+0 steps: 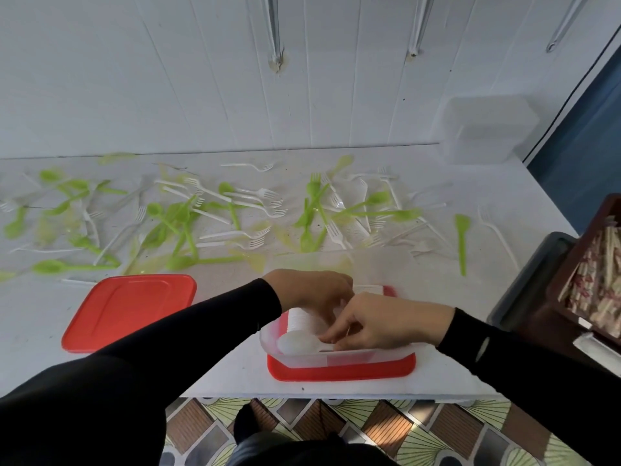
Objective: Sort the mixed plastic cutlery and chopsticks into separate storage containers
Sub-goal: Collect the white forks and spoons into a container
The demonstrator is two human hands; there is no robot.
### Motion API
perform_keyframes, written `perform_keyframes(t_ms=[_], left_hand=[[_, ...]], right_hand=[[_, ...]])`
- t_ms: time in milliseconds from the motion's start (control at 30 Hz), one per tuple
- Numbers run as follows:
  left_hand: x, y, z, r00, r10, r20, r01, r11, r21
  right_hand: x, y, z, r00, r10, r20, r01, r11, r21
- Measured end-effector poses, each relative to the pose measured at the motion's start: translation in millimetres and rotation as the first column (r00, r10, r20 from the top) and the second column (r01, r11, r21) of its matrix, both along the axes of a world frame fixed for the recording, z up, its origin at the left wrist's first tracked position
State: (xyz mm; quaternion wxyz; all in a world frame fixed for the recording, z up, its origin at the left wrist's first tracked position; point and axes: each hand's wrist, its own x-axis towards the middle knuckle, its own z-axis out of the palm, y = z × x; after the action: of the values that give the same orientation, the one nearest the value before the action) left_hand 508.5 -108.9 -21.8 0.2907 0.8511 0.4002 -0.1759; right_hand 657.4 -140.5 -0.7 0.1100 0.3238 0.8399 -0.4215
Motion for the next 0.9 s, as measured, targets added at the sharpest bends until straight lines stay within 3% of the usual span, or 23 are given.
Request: perform_keyframes(t_ms=[233, 433, 533, 633, 900], left_hand=[[0, 1, -6, 0.999, 0.042, -0.012, -0.042, 0.999, 0.008], [-11, -1, 16, 0.995, 0.095, -0.002, -0.095, 0.995, -0.008], [-27, -10, 33, 0.987, 0.139, -0.077, -0.142, 0.989, -0.035], [-34, -23, 33, 0.977, 0.095, -0.189, -0.1, 0.995, -0.017], [-35, -38, 24, 0.978, 0.031, -0.205, 0.003, 0.987, 0.163]], right_hand=[[-13, 7, -8, 1.0, -0.011, -0.019, 0.012, 1.0, 0.009], [-11, -1, -14, 0.997, 0.059, 0.054, -0.066, 0.985, 0.156], [-10, 0, -11, 0.993, 0.079, 0.089, -0.096, 0.974, 0.203], [-14, 1, -14, 0.988, 0.079, 0.136, -0.109, 0.966, 0.233], [-13, 7, -20, 0.943, 0.016, 0.331, -0.115, 0.953, 0.281]])
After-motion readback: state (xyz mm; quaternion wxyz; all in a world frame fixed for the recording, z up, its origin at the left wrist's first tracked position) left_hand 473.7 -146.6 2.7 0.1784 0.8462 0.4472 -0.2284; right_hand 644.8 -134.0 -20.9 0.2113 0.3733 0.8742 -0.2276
